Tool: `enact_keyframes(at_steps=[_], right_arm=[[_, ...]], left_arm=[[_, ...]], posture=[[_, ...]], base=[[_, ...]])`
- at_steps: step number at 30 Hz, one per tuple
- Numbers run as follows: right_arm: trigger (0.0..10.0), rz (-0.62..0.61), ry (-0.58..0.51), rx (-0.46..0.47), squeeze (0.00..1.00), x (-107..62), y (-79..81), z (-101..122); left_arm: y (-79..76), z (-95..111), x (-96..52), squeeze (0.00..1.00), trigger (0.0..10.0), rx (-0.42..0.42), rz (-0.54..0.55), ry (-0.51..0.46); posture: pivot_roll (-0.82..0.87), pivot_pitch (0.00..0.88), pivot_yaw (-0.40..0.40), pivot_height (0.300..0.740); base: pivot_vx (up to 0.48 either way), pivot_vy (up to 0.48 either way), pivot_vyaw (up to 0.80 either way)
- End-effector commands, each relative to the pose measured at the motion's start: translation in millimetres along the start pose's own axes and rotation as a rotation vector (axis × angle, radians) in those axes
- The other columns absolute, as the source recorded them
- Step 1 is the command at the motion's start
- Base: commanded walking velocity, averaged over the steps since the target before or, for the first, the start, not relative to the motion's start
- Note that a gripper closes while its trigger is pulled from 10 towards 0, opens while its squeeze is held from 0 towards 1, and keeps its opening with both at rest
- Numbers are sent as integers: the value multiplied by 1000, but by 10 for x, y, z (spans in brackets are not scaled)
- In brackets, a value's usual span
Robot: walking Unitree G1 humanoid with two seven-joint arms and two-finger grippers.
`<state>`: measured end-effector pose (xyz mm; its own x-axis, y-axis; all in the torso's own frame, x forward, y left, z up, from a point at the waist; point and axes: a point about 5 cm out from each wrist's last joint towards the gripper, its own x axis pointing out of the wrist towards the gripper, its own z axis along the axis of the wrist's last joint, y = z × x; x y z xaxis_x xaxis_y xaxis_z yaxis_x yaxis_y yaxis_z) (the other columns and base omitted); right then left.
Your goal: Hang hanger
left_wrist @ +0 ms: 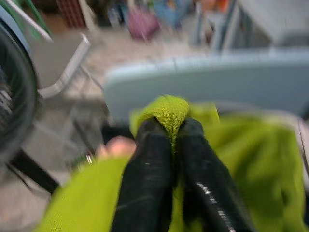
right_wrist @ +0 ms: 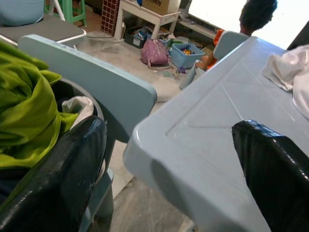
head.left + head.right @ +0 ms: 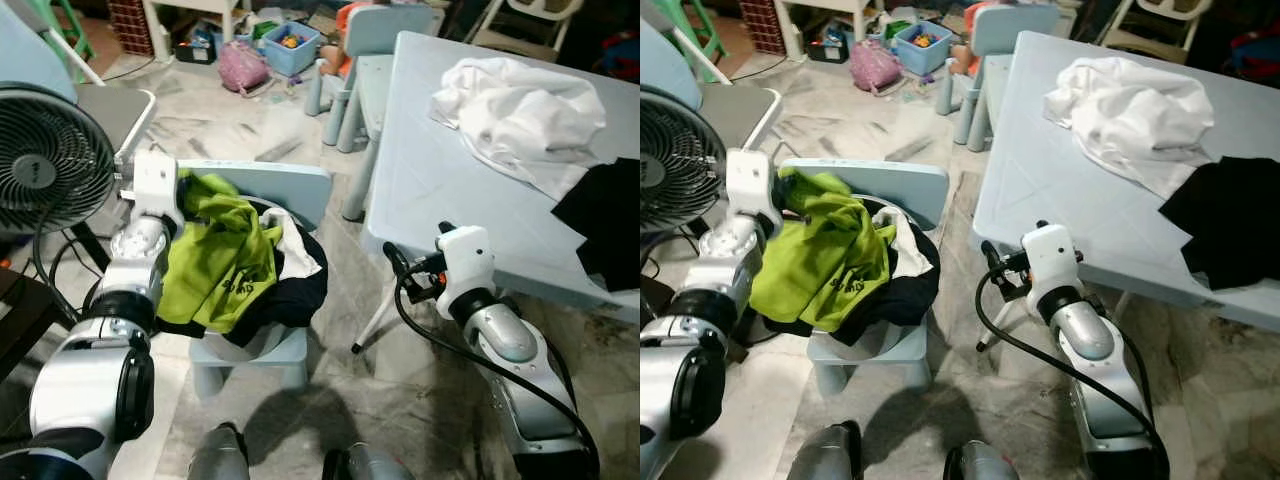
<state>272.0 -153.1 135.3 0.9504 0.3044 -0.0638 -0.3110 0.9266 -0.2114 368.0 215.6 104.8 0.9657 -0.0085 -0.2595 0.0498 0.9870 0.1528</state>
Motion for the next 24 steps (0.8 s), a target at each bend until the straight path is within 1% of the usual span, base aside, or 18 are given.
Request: enact_keyframes(at_steps=[1,3,4,7,8,9,10,14,17,20,22,24], right_arm=[[10000,6,18,-8,0,11,-14,-31],[10000,7,18,-10,0,18,-15,-30],[10000,7,20,-11,0,31,-24,-31],[10000,7,25,-12,0,46,-28,-41],[10000,7,25,-12,0,46,-28,-41],[10000,12,30,-10,0,47,-16,-51],[10000,19,37,-6,0,53,13,-68],[10000,22,38,11,0,64,54,-85],[10000,18,38,16,0,69,60,-94],[10000,13,37,24,0,85,80,-106],[10000,15,34,25,0,104,83,-99],[10000,18,30,24,0,119,80,-85]], left_arm=[[-65,-93,-13,1000,10000,3,-40,48],[-65,-120,-23,1000,10000,-1,-46,59],[-25,-190,-45,1000,10000,-2,-35,100],[77,-222,-69,1000,10000,-4,-8,130],[77,-222,-69,1000,10000,-4,-8,130],[131,-225,-81,1000,10000,27,3,133],[218,-229,-107,1000,10000,101,13,134],[337,-237,-162,1000,10000,250,8,125],[357,-243,-185,1000,10000,258,6,120],[329,-293,-229,1000,10000,239,-32,125],[288,-340,-241,1000,10000,256,-57,149],[273,-337,-240,1000,10000,269,-62,149]], posture=[[-82,124,-111,740],[-82,124,-111,740],[-81,117,-108,740],[-80,111,-103,740],[-80,111,-103,740],[-78,108,-98,740],[-74,104,-90,740],[-62,98,-71,740],[-59,99,-68,740],[-56,97,-64,740],[-63,100,-65,740],[-76,109,-67,740]], base=[[0,0,0],[0,0,0],[0,0,0],[0,0,0],[0,0,0],[0,0,0],[0,0,0],[0,0,0],[0,0,0],[0,0,0],[0,0,0],[0,0,0]])
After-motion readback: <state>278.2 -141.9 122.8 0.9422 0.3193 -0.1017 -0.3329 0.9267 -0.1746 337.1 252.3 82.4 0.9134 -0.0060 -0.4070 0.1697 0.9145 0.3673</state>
